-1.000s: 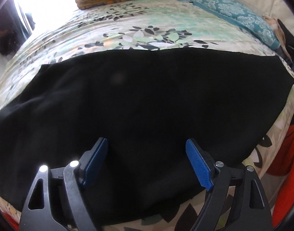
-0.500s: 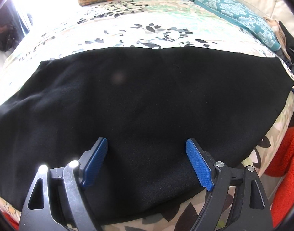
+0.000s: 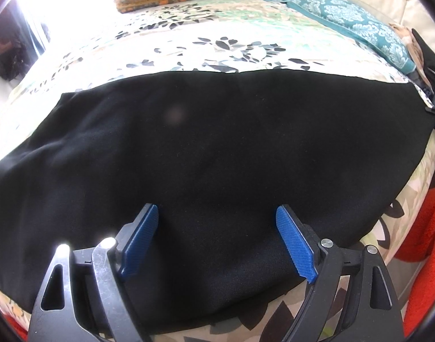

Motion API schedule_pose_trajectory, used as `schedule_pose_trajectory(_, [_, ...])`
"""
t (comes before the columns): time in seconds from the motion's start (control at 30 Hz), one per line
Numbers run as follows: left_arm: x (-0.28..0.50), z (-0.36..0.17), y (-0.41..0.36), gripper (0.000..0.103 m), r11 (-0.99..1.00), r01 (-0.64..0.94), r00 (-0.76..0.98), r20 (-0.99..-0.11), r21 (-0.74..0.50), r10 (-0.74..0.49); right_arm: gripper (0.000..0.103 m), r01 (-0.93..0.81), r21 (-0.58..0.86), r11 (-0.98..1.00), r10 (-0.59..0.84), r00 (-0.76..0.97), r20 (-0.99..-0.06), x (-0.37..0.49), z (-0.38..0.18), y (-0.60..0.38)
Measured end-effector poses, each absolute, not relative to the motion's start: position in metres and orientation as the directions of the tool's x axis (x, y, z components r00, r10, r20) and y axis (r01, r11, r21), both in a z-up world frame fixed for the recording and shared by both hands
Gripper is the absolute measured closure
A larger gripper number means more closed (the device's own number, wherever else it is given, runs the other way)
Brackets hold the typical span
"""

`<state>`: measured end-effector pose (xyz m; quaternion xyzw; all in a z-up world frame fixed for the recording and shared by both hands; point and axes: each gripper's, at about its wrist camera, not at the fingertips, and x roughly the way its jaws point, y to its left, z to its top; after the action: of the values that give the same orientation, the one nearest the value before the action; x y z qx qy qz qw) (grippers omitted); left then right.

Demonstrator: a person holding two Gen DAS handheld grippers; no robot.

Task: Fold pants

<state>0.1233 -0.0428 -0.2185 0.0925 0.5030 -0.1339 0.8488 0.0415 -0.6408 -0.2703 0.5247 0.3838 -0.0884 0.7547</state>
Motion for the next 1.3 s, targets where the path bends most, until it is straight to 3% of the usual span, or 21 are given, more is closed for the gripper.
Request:
schedule_pose_trajectory(0.3, [0.125, -0.217, -0.042, 0.016, 0.948, 0.318, 0.443, -0.885, 0.006, -0.143, 0.082, 0.361, 0.796, 0.485, 0.304, 0.784, -0.541, 0.040, -0.213, -0.600])
schedule_pose_trajectory(0.53, [0.131, -0.186, 0.032, 0.018, 0.971, 0.114, 0.441, -0.865, -0.212, -0.241, 0.082, 0.123, 0.846, 0.519, 0.491, 0.767, -0.412, 0.075, -0.162, -0.468])
schedule_pose_trajectory(0.7, [0.116, -0.181, 0.085, 0.018, 0.981, 0.049, 0.501, -0.845, -0.189, -0.188, 0.082, 0.042, 0.815, 0.579, 0.601, 0.654, -0.460, 0.113, -0.177, -0.337])
schedule_pose_trajectory(0.9, [0.117, -0.191, 0.117, 0.018, 0.948, -0.045, 0.500, -0.829, -0.315, -0.252, 0.082, -0.095, 0.696, 0.712, 0.637, 0.504, -0.583, 0.118, -0.217, -0.178])
schedule_pose_trajectory(0.97, [0.118, -0.191, 0.116, 0.018, 0.948, -0.041, 0.501, -0.827, -0.317, -0.255, 0.074, -0.151, 0.605, 0.782, 0.599, 0.452, -0.661, 0.116, -0.230, -0.139])
schedule_pose_trajectory(1.0, [0.117, -0.191, 0.117, 0.018, 0.946, -0.040, 0.502, -0.825, -0.321, -0.259, 0.057, -0.182, 0.562, 0.807, 0.581, 0.419, -0.698, 0.113, -0.234, -0.125])
schedule_pose_trajectory(1.03, [0.117, -0.190, 0.119, 0.018, 0.943, -0.042, 0.505, -0.822, -0.329, -0.265, 0.033, -0.213, 0.532, 0.819, 0.570, 0.398, -0.719, 0.109, -0.234, -0.116])
schedule_pose_trajectory(1.07, [0.116, -0.189, 0.121, 0.018, 0.939, -0.044, 0.510, -0.816, -0.341, -0.272, 0.027, -0.242, 0.511, 0.825, 0.565, 0.400, -0.722, 0.102, -0.229, -0.115])
schedule_pose_trajectory(1.2, [0.111, -0.177, 0.117, 0.020, 0.911, -0.007, 0.522, -0.778, -0.413, -0.349, 0.024, -0.340, 0.391, 0.855, 0.514, 0.466, -0.720, 0.066, -0.194, -0.145])
schedule_pose_trajectory(1.3, [0.106, -0.158, 0.084, 0.020, 0.896, 0.133, 0.529, -0.734, -0.424, -0.426, 0.013, -0.329, 0.243, 0.913, 0.400, 0.595, -0.697, 0.032, -0.171, -0.181])
